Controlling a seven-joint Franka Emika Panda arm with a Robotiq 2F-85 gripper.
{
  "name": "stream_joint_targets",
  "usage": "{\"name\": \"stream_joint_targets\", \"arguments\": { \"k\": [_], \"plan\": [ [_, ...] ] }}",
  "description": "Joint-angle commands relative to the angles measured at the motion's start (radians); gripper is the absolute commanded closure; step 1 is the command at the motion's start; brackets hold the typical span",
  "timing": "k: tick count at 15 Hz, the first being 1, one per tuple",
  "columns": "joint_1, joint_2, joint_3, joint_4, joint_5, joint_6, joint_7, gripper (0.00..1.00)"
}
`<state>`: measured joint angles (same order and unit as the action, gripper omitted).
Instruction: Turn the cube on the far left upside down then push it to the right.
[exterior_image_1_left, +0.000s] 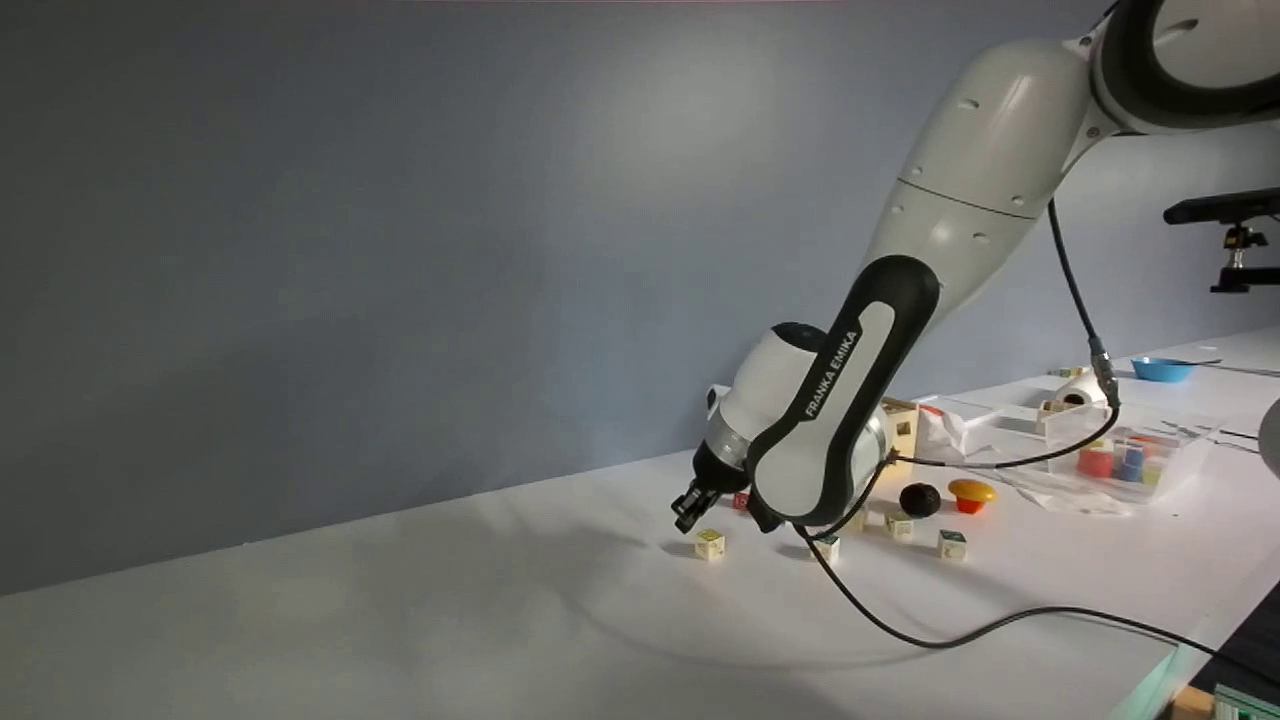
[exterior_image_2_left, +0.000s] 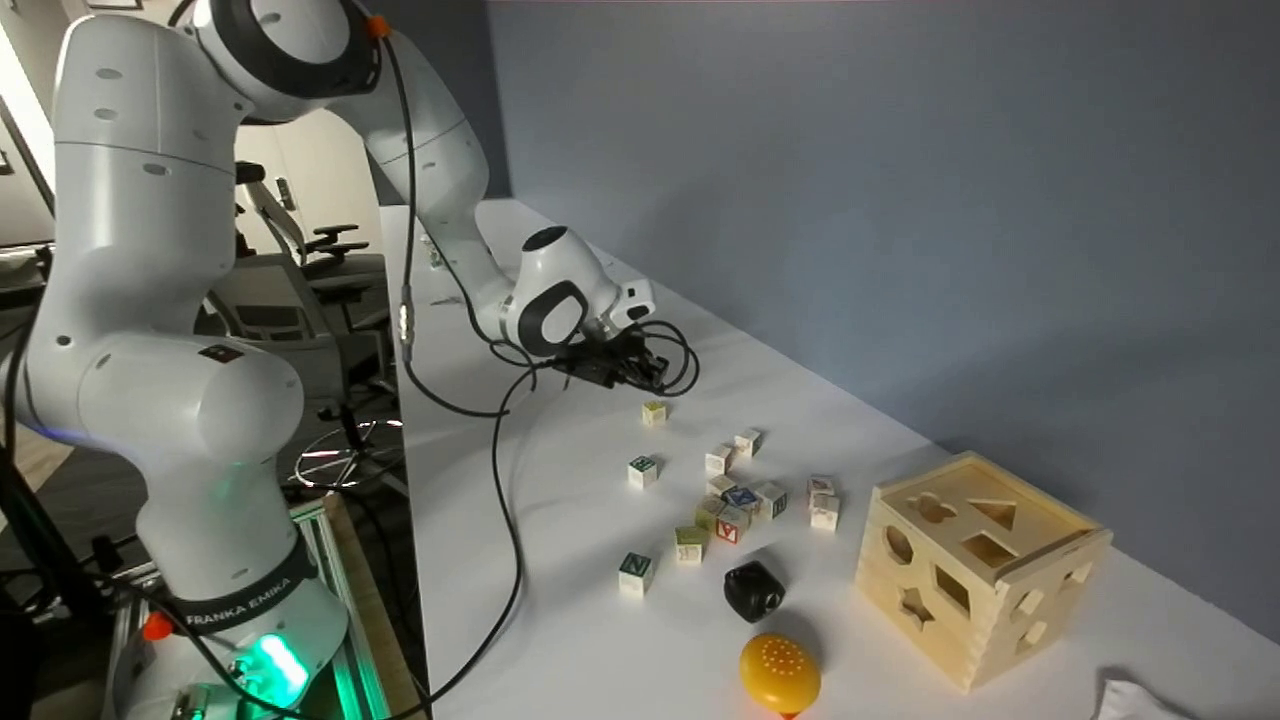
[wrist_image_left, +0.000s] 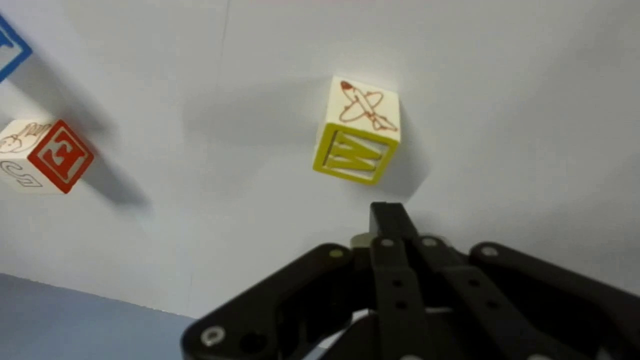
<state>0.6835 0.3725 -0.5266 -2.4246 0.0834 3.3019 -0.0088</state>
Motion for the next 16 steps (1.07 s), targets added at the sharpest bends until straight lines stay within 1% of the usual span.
{"name": "stream_joint_targets", "arguments": {
  "k": [1,3,6,11,12,14,16],
  "plan": [
    [0.127,0.046,-0.125,0.013,0.022,-0.028,-0.002,1.00],
    [0.179,0.044,-0.182,0.004,0.013,-0.069,-0.003,1.00],
    [0.243,0.057,-0.244,0.004,0.003,-0.116,0.006,1.00],
    [0.281,0.023,-0.277,-0.012,-0.027,-0.203,-0.024,1.00],
    [0.296,0.025,-0.295,-0.014,-0.034,-0.219,-0.030,1.00],
    [0.344,0.046,-0.356,-0.017,-0.049,-0.252,-0.035,1.00],
    [0.377,0.044,-0.407,-0.023,-0.067,-0.296,-0.051,1.00]
  ]
}}
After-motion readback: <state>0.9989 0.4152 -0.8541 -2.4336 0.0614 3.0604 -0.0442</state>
